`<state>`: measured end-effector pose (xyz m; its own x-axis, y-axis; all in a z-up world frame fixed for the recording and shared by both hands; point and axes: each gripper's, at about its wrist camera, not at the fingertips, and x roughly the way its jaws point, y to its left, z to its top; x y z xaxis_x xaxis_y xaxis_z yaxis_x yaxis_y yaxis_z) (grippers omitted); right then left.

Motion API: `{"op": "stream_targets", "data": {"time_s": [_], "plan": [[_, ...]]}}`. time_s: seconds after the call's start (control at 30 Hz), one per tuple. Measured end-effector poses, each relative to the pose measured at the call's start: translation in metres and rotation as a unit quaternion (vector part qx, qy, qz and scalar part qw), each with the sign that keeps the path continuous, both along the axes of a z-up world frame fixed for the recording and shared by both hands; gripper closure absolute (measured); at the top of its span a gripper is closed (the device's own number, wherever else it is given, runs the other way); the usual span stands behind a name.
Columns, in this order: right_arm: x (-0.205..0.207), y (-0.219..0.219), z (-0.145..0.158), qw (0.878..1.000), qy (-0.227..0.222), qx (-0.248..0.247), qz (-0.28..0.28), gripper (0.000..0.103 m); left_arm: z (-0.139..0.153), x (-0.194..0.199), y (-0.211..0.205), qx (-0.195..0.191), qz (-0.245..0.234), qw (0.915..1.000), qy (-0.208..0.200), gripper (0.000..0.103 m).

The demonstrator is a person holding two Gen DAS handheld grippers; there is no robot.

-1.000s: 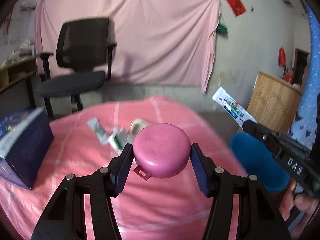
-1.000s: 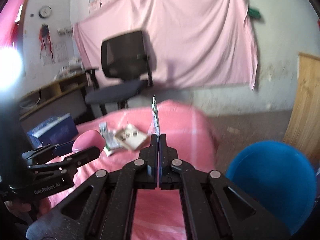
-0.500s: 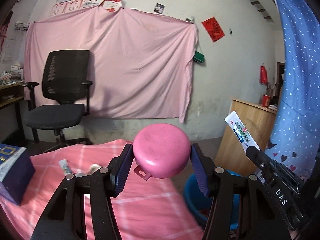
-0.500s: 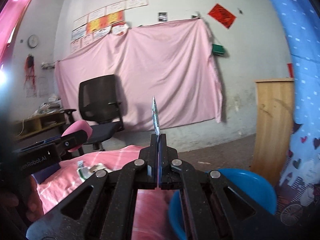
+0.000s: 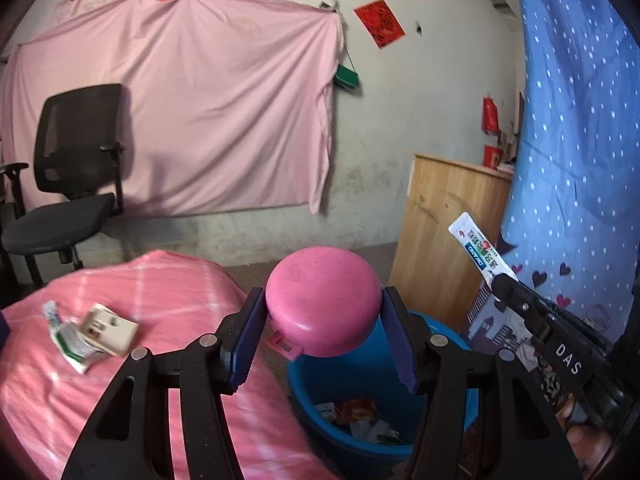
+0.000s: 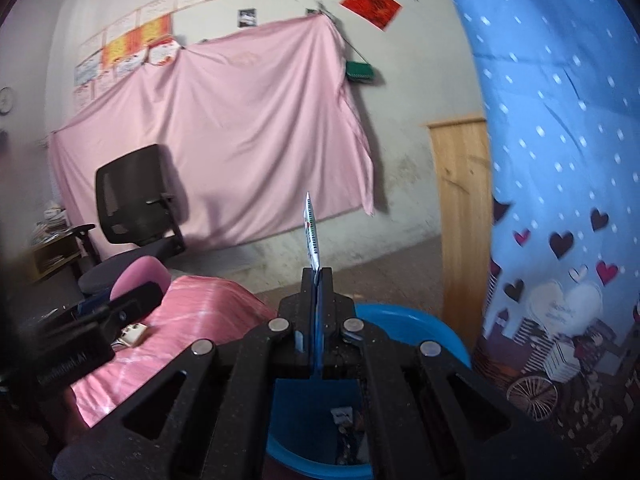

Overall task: Collect trash
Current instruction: 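Carry the strip and pink container in both grippers over the blue basin, then open both grippers to drop the strip and container into the basin, then bring both grippers back over the table items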

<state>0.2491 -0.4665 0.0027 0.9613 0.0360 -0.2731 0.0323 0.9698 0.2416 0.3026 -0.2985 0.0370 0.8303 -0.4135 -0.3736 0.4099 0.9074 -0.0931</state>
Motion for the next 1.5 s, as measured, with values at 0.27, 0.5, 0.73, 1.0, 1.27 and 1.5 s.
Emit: {"op": "stream_targets", "data": {"time_s": [0.27,0.5,0.73,1.0,1.27,1.5], "plan": [[0.013,-0.024,-0.025,0.997,0.077,0.019,-0.008,0.089,-0.032,0.014,-0.026,0.02,-0.02,0.9989,0.038,0.051],[0.024,-0.027,-0.038,0.992,0.121,0.027,-0.003,0.089,-0.05,0.032,-0.035,0.025,-0.028,0.9957,0.085,0.051],[0.033,-0.026,-0.049,0.988,0.152,0.031,0.011,0.089,-0.056,0.044,-0.031,0.011,-0.024,0.9925,0.119,0.051],[0.041,-0.027,-0.06,0.984,0.176,0.038,0.014,0.087,-0.062,0.059,-0.022,-0.001,-0.021,0.9845,0.174,0.051],[0.041,-0.027,-0.058,0.985,0.171,0.035,0.007,0.075,-0.056,0.056,-0.01,-0.013,-0.014,0.9852,0.17,0.047],[0.036,-0.026,-0.049,0.988,0.149,0.034,0.007,0.063,-0.039,0.046,0.012,-0.022,0.019,0.9888,0.147,0.045]]}}
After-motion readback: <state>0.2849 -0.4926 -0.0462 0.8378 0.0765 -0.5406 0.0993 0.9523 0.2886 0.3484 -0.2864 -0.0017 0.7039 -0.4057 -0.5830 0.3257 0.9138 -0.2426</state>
